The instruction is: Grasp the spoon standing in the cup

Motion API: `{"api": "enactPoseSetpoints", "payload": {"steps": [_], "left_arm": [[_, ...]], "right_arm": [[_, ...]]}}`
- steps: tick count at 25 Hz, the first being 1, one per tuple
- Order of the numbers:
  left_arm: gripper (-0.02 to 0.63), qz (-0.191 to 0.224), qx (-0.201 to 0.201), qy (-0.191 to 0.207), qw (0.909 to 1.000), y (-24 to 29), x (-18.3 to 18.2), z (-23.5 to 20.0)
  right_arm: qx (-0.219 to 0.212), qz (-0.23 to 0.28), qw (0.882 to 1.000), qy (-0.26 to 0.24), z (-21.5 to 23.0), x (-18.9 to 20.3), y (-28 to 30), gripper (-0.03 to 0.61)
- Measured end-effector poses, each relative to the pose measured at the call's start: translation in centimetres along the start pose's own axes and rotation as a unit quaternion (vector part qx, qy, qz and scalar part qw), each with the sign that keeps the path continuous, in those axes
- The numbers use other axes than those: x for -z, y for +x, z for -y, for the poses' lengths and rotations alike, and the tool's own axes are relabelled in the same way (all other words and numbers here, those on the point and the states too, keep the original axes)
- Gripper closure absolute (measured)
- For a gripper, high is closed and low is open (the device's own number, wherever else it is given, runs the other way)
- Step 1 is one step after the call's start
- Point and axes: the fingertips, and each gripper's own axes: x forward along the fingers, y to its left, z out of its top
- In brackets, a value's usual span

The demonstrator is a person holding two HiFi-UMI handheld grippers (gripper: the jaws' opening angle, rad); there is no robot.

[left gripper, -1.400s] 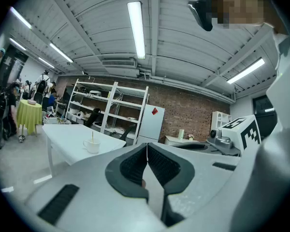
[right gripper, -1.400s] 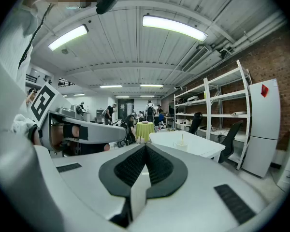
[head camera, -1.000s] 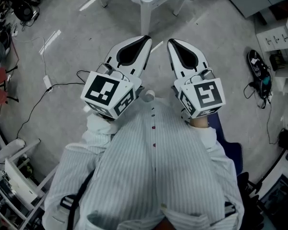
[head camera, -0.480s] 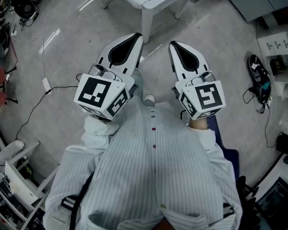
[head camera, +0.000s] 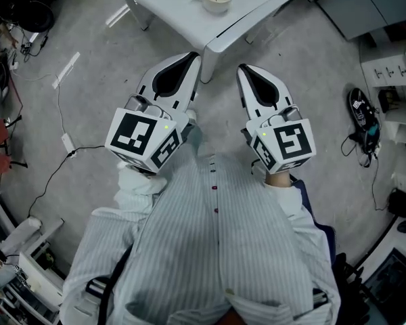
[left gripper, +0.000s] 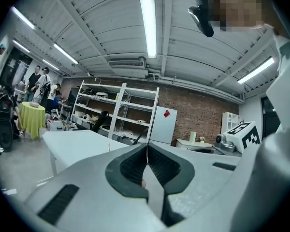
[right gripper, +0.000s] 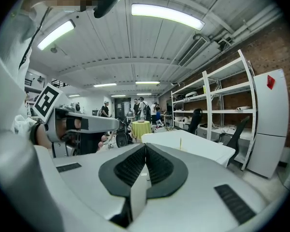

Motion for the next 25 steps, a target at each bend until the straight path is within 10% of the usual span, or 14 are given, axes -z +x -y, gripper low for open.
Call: {"api": "enactPoseSetpoints", "payload": {"steps": [25], "left_arm": [[0.6, -0.024, 0.042, -0.011, 0.9988, 13.2, -1.1, -12.2]], "right_arm": [[0.07, -0.01, 0.997, 0.016, 10.9, -1.9, 14.3, 0.569]]}}
